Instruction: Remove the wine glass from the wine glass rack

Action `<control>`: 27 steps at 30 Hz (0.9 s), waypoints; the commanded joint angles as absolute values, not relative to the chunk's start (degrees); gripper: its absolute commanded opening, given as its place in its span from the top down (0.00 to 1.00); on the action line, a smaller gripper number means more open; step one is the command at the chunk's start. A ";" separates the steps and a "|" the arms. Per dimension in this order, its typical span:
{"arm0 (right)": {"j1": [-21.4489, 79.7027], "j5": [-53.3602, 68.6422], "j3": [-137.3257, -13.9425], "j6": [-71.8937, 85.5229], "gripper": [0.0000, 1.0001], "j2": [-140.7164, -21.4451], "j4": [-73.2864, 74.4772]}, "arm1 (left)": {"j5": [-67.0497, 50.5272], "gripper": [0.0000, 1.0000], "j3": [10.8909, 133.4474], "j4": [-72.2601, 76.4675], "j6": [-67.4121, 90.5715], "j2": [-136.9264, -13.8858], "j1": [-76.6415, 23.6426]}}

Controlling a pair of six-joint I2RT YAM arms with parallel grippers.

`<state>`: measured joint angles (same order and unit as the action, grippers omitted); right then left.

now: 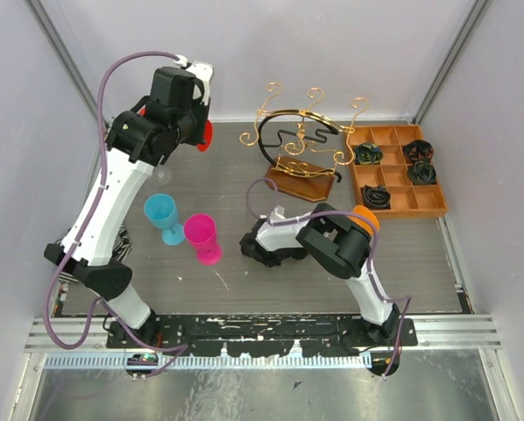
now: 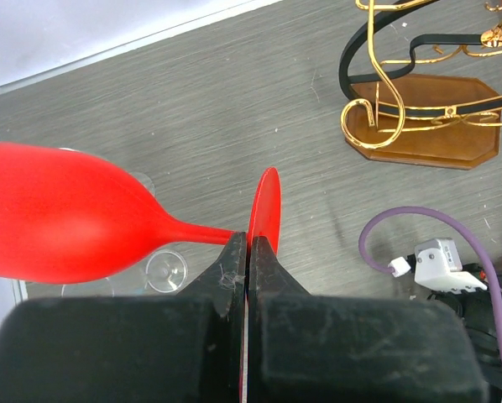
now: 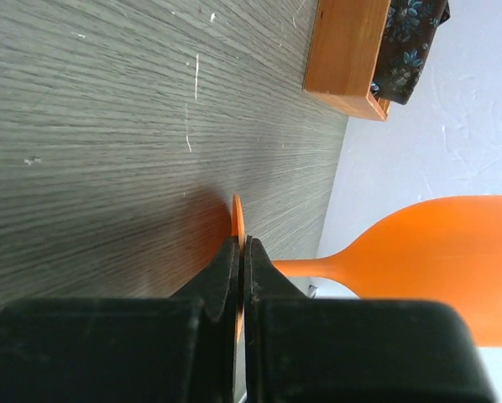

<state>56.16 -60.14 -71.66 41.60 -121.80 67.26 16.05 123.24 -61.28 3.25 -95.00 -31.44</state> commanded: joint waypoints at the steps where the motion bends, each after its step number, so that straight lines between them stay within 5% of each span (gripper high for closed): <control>1: 55.40 -55.30 -71.89 41.10 0.99 -124.56 56.35 | 16.27 1.00 124.33 -61.69 2.15 -95.26 -31.47; 9: 55.02 -49.33 -73.97 37.40 0.94 -124.84 50.76 | 16.42 1.00 123.71 -61.57 1.34 -96.27 -31.47; 16: 55.02 -45.77 -74.76 35.70 0.74 -125.44 48.14 | 15.78 1.00 123.37 -61.70 1.35 -97.52 -31.48; 27: 55.50 -36.92 -74.07 34.54 0.67 -121.76 44.25 | 16.44 1.00 122.79 -61.69 1.38 -98.29 -31.51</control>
